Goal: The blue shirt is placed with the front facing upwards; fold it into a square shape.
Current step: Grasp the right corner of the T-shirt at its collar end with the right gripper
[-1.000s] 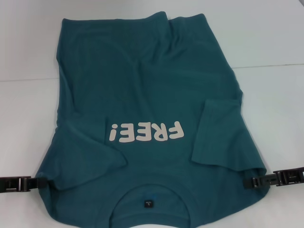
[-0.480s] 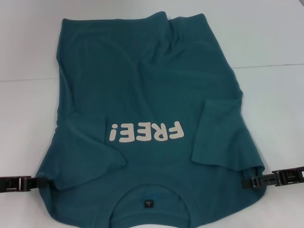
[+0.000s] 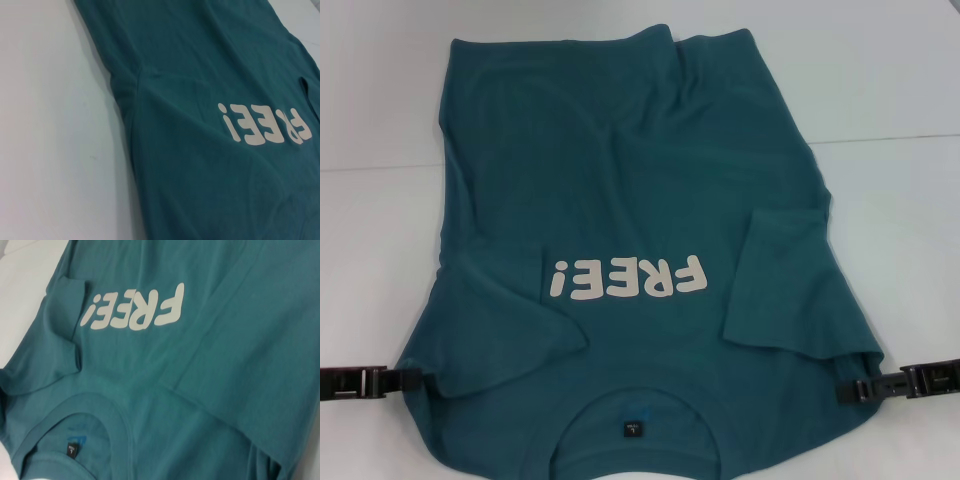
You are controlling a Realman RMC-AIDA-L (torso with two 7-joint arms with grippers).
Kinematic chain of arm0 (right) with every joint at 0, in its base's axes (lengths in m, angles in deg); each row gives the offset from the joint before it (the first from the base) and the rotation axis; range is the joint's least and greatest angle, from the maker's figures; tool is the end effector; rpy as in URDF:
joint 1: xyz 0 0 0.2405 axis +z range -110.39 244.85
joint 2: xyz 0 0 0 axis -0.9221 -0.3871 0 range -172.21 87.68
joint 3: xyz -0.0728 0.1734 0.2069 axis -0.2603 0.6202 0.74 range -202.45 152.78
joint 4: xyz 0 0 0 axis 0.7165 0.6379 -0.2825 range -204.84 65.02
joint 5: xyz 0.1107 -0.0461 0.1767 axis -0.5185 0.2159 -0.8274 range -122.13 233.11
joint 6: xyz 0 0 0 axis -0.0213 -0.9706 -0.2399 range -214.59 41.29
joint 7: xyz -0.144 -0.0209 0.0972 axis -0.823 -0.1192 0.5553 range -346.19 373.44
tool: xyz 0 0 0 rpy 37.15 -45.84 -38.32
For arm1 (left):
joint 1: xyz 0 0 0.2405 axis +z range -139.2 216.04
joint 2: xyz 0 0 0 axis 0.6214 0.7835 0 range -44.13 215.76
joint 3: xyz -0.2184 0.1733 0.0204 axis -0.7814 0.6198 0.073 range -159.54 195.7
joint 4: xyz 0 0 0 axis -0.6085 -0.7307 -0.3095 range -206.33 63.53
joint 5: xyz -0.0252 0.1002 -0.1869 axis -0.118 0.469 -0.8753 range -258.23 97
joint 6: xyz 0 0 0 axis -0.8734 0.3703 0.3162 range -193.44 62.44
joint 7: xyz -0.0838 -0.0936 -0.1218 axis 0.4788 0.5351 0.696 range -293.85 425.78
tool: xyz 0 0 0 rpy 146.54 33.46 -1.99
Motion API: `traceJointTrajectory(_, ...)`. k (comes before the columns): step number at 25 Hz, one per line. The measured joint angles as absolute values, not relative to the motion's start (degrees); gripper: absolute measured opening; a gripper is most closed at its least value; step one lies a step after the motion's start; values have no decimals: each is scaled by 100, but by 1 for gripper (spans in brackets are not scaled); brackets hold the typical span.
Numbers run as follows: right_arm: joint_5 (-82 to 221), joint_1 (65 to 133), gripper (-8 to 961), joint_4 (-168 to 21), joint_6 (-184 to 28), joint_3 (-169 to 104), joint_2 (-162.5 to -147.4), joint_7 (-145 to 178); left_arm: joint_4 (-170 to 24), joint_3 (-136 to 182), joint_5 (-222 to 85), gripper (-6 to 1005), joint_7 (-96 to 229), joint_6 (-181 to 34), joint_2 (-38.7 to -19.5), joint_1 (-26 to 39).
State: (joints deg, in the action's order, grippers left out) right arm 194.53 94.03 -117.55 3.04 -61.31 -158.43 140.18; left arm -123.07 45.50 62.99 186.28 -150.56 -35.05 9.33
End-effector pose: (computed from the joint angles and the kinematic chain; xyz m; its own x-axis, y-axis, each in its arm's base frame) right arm 0.3529 0.3279 -0.0006 0.3136 -0.9167 -0.2477 -0.9489 -0.2931 -0.1169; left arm -0.3486 0.3478 -0.0027 0.3873 0.8510 0.3548 0.9200 -0.3316 -0.2089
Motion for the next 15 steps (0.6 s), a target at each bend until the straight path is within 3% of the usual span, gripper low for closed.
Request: traceJointTrajectory(15,19453,9481,905,-11755,162,-6151,-15896,14018,-12307,4550,6299,7,18628,-15048,-3494,933)
